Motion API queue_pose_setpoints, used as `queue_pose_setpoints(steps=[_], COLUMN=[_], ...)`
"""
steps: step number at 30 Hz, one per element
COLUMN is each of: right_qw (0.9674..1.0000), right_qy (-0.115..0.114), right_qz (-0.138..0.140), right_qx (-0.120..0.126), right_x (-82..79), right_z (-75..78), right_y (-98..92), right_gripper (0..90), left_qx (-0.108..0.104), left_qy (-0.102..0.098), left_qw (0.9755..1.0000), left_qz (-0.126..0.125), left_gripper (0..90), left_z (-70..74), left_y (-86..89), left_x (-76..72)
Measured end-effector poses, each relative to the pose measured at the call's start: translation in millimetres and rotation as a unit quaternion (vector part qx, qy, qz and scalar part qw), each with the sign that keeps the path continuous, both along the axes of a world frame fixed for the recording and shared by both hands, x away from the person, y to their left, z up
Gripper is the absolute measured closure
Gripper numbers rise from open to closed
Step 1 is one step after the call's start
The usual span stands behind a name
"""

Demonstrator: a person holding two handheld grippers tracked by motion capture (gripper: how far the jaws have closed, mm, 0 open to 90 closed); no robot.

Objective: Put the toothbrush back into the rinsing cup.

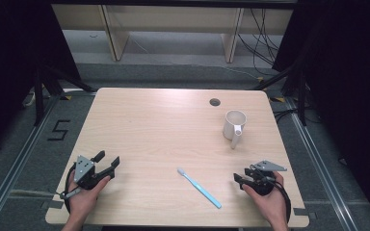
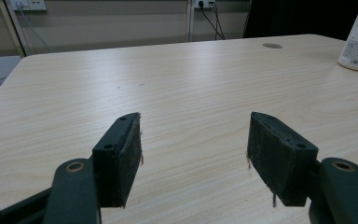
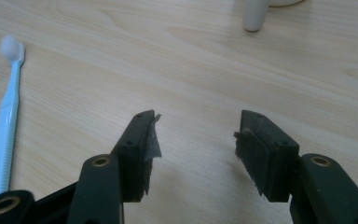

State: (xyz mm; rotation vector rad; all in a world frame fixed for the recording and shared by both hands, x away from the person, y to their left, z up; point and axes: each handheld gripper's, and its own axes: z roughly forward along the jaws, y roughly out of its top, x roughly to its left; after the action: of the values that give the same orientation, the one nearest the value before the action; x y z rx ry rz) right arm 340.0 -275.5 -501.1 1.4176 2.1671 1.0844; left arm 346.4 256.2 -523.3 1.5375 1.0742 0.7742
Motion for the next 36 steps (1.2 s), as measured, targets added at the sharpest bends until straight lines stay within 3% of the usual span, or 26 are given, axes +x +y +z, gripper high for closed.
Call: queue_pose_setpoints(steps=[2, 4, 6, 9, 10, 11, 12, 15, 16, 18, 20, 21, 25, 26, 31, 34, 35, 36], right_qw=[1.0, 0.9999, 0.9999, 0.9998, 0.9998, 0.9997, 0.9998, 0.9995, 0.9999, 0.9998, 0.9994, 0.9996, 0.999, 0.9983, 0.9959, 0.9935, 0.992, 0.9925], right_qy=[0.008, 0.002, 0.013, 0.007, 0.014, 0.023, 0.018, 0.028, 0.013, 0.02, 0.012, 0.009, 0.034, 0.051, 0.05, 0.092, 0.093, 0.094], right_qz=[-0.003, 0.001, -0.001, 0.004, 0.004, -0.009, -0.008, -0.016, -0.003, -0.002, 0.016, 0.017, 0.012, 0.012, 0.047, 0.037, 0.052, 0.046], right_qx=[-0.002, -0.017, -0.007, -0.018, -0.015, -0.006, -0.007, -0.005, -0.008, -0.003, -0.029, -0.021, -0.027, -0.025, -0.059, -0.056, -0.068, -0.064], right_x=[1.0, 1.1, 0.8, 2.0, 2.7, 1.1, 2.2, 2.6, 4.7, 2.7, 5.4, 6.3, 5.4, 5.8, 13.7, 16.0, 18.8, 19.0], right_z=[1.0, 3.0, 5.4, 7.4, 8.6, 9.7, 9.4, 9.7, 8.1, 10.3, 11.7, 10.9, 20.1, 25.4, 34.1, 41.5, 43.3, 43.7], right_y=[0.2, -1.1, -1.1, -2.7, -0.7, 2.5, 3.0, 6.1, 6.0, 12.7, 12.0, 13.3, 18.4, 23.3, 25.5, 34.1, 33.1, 35.6], right_gripper=[47.4, 47.4, 47.4, 47.4, 47.4, 47.5, 47.8, 47.8, 47.8, 47.8, 48.5, 48.9, 53.6, 56.2, 59.2, 60.1, 60.1, 60.1], left_qx=[0.004, 0.002, 0.0, -0.001, -0.001, -0.003, -0.009, -0.01, -0.004, -0.008, -0.004, -0.012, -0.007, -0.007, -0.003, -0.003, -0.003, -0.008], left_qy=[0.003, 0.006, 0.006, 0.002, 0.002, 0.001, -0.006, -0.003, 0.004, -0.004, 0.006, 0.0, 0.009, 0.012, 0.012, 0.014, 0.014, 0.009], left_qw=[1.0, 1.0, 1.0, 1.0, 1.0, 1.0, 0.9999, 0.9999, 1.0, 0.9999, 0.9999, 0.9999, 0.9999, 0.9999, 0.9999, 0.9998, 0.9998, 0.9998], left_qz=[0.0, 0.0, 0.001, -0.003, -0.004, -0.003, -0.005, -0.006, -0.005, -0.009, -0.009, -0.01, -0.009, -0.009, -0.011, -0.01, -0.01, -0.014], left_gripper=[34.5, 34.4, 34.4, 34.4, 34.3, 34.3, 34.3, 34.4, 34.4, 34.4, 34.4, 34.4, 34.3, 34.3, 34.3, 34.3, 34.3, 34.3], left_z=[0.3, 0.4, 0.5, 0.1, 0.2, 0.1, -0.9, -0.6, 0.4, -0.8, 0.2, -0.7, 0.2, 0.4, 0.5, 0.6, 0.6, -0.3], left_y=[-0.9, -1.1, -0.9, -0.9, -0.4, -0.2, -0.4, 0.0, 0.4, -0.3, 0.6, 0.6, 0.9, 0.6, 0.5, 0.4, 0.4, 0.7], left_x=[0.6, 0.9, 0.6, 0.7, 0.0, -0.1, 1.1, 0.2, -1.2, 1.1, 0.1, 1.7, 1.1, 1.5, 1.8, 1.9, 1.9, 3.6])
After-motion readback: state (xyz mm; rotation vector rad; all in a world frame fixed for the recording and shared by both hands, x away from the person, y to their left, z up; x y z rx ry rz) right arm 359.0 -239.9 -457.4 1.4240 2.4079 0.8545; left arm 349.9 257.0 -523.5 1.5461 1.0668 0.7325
